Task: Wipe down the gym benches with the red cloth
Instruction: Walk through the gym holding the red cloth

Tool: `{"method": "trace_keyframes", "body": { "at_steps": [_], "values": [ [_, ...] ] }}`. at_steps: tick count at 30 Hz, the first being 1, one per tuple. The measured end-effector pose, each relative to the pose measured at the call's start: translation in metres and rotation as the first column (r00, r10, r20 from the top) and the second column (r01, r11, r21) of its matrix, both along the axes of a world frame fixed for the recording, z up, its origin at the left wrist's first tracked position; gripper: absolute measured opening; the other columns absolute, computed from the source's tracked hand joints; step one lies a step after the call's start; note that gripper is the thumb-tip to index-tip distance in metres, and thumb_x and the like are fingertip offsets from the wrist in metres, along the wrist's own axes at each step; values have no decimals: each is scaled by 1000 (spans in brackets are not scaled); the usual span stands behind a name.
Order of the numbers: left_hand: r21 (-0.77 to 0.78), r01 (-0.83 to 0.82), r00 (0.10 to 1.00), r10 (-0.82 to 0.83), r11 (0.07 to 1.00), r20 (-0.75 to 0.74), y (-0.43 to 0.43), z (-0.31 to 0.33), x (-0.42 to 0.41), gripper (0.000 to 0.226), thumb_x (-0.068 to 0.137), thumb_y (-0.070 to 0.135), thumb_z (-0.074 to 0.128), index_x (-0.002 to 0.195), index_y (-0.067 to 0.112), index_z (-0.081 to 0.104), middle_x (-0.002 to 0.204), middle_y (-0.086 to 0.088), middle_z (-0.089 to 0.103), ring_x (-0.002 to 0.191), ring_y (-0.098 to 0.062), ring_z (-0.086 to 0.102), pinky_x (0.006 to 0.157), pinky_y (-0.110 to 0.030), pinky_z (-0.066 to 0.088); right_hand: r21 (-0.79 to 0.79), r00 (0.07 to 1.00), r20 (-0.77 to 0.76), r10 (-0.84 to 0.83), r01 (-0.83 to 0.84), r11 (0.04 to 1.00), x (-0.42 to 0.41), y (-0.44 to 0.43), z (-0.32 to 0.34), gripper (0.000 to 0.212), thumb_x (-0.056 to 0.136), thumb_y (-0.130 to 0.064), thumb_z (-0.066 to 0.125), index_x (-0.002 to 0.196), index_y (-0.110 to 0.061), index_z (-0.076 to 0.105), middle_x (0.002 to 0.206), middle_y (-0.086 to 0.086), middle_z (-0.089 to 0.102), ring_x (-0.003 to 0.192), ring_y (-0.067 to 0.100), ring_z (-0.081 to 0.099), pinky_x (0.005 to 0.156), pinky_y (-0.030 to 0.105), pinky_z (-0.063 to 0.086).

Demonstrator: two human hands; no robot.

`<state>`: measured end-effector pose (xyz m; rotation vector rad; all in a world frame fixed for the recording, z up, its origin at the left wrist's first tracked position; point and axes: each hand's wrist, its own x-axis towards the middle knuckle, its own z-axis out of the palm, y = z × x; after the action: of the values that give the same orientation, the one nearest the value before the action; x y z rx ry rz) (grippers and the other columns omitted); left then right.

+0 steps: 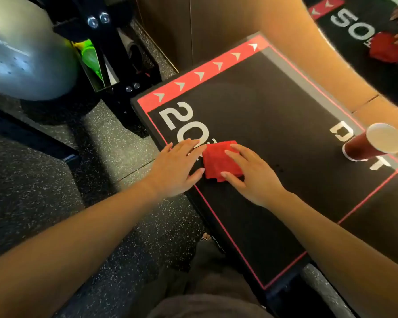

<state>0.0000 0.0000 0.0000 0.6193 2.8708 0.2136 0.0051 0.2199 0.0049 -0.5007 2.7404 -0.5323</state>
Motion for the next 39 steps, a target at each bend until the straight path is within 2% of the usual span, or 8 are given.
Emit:
{"method": "trace_keyframes", "body": {
  "at_steps": [4,8,12,17,23,29,35,39],
  "values": [
    [-41,-13,999,14,999,37,1,-15,-3,60,93,48,40,146,22,29,152,-1,30,140,-19,28,112,-46,29,28,998,-42,39,-37,999,-6,-4,-22,65,93,-52,46,148,-21,29,155,0,23,142,18,23,113,36,23],
    [-26,-77,995,78,997,60,-8,-24,-1,60,92,47,43,145,23,30,151,0,31,140,-18,28,113,-45,27,37,991,-80,106,-103,994,-14,-17,-37,72,91,-55,48,150,-21,23,159,1,12,146,22,7,115,45,12],
    [-42,-120,990,122,992,72,-15,-30,-1,61,92,48,41,146,21,30,151,0,32,140,-18,28,112,-45,29,106,986,-91,140,-130,986,-26,-33,-45,78,89,-63,43,151,-22,18,160,2,5,147,24,-1,115,51,4],
    [-41,-139,988,142,989,68,-16,-32,1,60,92,47,41,145,20,32,151,-1,33,139,-19,30,112,-42,30,175,987,-79,138,-122,977,-28,-38,-58,81,88,-66,41,152,-26,12,160,1,6,147,23,-1,114,55,-1],
    [-27,-145,985,147,989,88,-17,-32,1,61,93,47,40,147,21,27,152,0,29,140,-17,27,113,-44,28,120,984,-104,146,-134,984,-25,-31,-61,75,90,-61,43,151,-27,16,158,-2,15,147,21,6,115,51,1],
    [-31,-139,986,141,990,87,-18,-31,-1,61,94,48,38,148,23,24,153,2,26,142,-15,23,114,-44,26,86,996,-76,56,-50,995,-25,-36,-62,83,85,-68,44,151,-30,11,160,-2,4,147,22,-4,116,51,3],
    [-25,-133,988,134,991,77,-17,-31,-5,60,94,47,39,147,23,24,154,3,25,141,-14,23,114,-43,27,71,994,-104,-16,23,997,-24,-43,-66,69,90,-56,47,149,-26,25,155,0,25,144,23,16,114,52,19],
    [-15,-132,988,132,991,81,-19,-29,-7,60,94,46,40,147,24,23,154,3,24,142,-14,21,114,-43,26,28,997,-75,5,-3,1000,-27,-37,-64,65,92,-50,51,148,-26,27,154,-3,26,144,21,16,115,51,20]
  ]
}}
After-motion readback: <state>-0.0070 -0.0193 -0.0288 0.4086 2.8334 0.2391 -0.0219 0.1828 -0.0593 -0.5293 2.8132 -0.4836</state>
